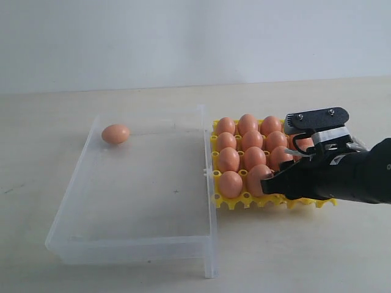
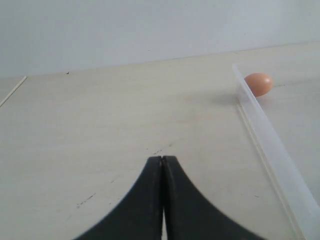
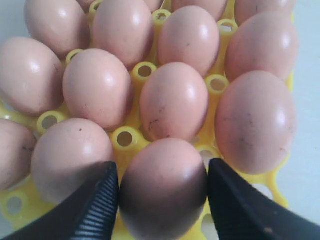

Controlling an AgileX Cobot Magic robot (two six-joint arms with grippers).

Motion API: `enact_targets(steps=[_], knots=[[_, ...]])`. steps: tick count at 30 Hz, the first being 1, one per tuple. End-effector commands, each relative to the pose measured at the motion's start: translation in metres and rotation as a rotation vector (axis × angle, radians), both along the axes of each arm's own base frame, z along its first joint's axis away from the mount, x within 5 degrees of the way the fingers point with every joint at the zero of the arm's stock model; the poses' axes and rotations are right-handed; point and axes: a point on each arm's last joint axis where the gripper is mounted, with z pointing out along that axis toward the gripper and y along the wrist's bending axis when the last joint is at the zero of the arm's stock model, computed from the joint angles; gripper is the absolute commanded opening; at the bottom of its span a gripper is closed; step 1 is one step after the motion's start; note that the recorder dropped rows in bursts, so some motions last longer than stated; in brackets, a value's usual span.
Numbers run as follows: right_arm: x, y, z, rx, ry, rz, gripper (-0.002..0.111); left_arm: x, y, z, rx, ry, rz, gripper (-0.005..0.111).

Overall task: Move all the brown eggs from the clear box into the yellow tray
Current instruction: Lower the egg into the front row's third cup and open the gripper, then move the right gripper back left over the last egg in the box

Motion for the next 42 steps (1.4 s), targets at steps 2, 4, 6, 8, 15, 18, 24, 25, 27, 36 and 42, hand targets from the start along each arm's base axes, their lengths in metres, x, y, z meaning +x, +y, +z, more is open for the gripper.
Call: enact_targets(steps=[2, 4, 6, 8, 15, 18, 24, 25, 27, 36, 42], knots=[[-0.001, -0.002, 0.005, -0.004, -0.020, 0.006, 0.004, 0.000, 0.000, 0.003, -0.007, -0.021, 0.001, 0.000], [-0.001, -0.002, 0.007, -0.001, -0.027, 0.006, 0.012, 0.000, 0.000, 0.003, -0.007, -0.021, 0.001, 0.000], [-0.002, -0.002, 0.008, 0.003, -0.029, 0.004, 0.023, 0.000, 0.000, 0.003, -0.007, -0.021, 0.001, 0.000], [-0.002, -0.002, 0.008, 0.005, -0.030, 0.003, 0.035, 0.000, 0.000, 0.003, -0.007, -0.021, 0.001, 0.000], [-0.001, -0.003, 0.009, 0.005, -0.044, -0.003, 0.057, 0.000, 0.000, 0.003, -0.007, -0.021, 0.001, 0.000], [0.000, -0.003, 0.010, 0.004, -0.059, -0.007, 0.057, 0.000, 0.000, 0.003, -0.007, -0.021, 0.001, 0.000], [0.005, 0.002, 0.018, 0.028, -0.067, -0.003, 0.057, 0.000, 0.000, 0.003, -0.007, -0.021, 0.001, 0.000], [0.006, 0.004, 0.021, 0.040, -0.075, -0.002, 0.057, 0.000, 0.000, 0.003, -0.007, -0.021, 0.001, 0.000], [0.008, 0.011, 0.033, 0.062, -0.104, 0.017, 0.057, 0.000, 0.000, 0.003, -0.007, -0.021, 0.001, 0.000], [0.016, 0.080, 0.103, 0.193, -0.152, 0.260, 0.032, 0.000, 0.000, 0.003, -0.007, -0.021, 0.001, 0.000], [0.049, 0.118, 0.132, 0.254, -0.155, 0.325, 0.035, 0.000, 0.000, 0.003, -0.007, -0.021, 0.001, 0.000]])
